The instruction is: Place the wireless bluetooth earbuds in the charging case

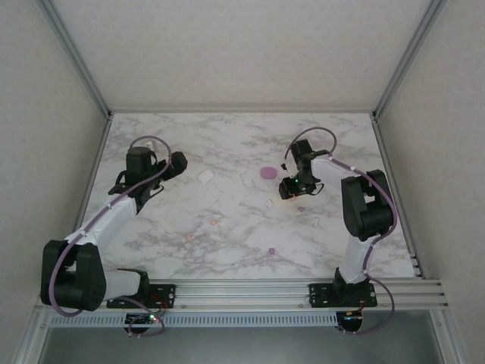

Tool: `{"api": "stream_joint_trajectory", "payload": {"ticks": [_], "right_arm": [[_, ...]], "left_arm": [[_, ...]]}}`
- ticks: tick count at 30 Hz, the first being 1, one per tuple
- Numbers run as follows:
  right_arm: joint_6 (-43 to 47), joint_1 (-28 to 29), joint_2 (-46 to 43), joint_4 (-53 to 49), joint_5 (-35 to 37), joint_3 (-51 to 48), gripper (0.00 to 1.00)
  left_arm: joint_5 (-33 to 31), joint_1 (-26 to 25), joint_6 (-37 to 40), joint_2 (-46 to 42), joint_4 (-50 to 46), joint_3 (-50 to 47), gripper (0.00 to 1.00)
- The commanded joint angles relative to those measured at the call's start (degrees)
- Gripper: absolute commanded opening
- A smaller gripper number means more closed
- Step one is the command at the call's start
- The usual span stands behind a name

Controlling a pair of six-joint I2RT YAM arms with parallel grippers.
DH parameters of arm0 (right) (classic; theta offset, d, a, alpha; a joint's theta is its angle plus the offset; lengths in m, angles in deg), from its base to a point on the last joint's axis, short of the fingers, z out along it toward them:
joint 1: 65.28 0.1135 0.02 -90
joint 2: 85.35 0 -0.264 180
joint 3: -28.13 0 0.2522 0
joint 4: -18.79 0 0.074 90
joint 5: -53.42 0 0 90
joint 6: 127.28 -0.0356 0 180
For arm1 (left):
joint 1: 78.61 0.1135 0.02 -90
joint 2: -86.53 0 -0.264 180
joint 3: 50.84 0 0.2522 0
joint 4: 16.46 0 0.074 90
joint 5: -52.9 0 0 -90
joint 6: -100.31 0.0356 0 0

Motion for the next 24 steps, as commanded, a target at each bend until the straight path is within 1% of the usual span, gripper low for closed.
{"api": "stream_joint_trajectory", "payload": {"ticks": [1,3,6,10,12,16,18,20,24], "right_arm": [[1.17,0.53,1.34,-0.29,1.88,1.43,0.53],[1.26,0.58,1.63,0.40,2.10,1.35,0.52],[1.35,0.88,1.35,1.22,2.89,1.19,0.44],[1.61,1.18,-3.52,5.04,1.48,-0.92,0.35],[2.15,1.38,-7.96,8.37,-1.11,-2.55,0.34],[3.75,1.72,-18.81,19.85,-9.84,-7.68,0.30],[5.79,2.24,-23.06,25.10,-14.52,-10.01,0.30],[8.50,3.27,-25.90,28.99,-17.92,-11.28,0.29],[13.34,6.21,-27.33,30.61,-21.10,-9.89,0.29]], "left_arm": [[-0.75,-0.51,0.68,0.02,-1.58,2.19,1.00],[-0.57,-0.59,0.31,-0.06,-1.68,2.07,1.00],[-0.17,-0.68,-0.64,-0.28,-1.68,2.02,1.00],[2.33,-1.06,-3.08,-0.24,-1.94,2.71,0.98],[4.70,-1.26,-4.64,-0.07,-1.73,3.36,0.95],[10.76,-2.60,-9.05,0.74,-0.10,5.54,0.89],[13.95,-4.14,-10.75,1.49,0.68,7.47,0.86],[16.64,-6.59,-11.64,2.55,0.89,10.07,0.83],[19.79,-12.02,-12.09,4.93,0.20,15.84,0.78]]}}
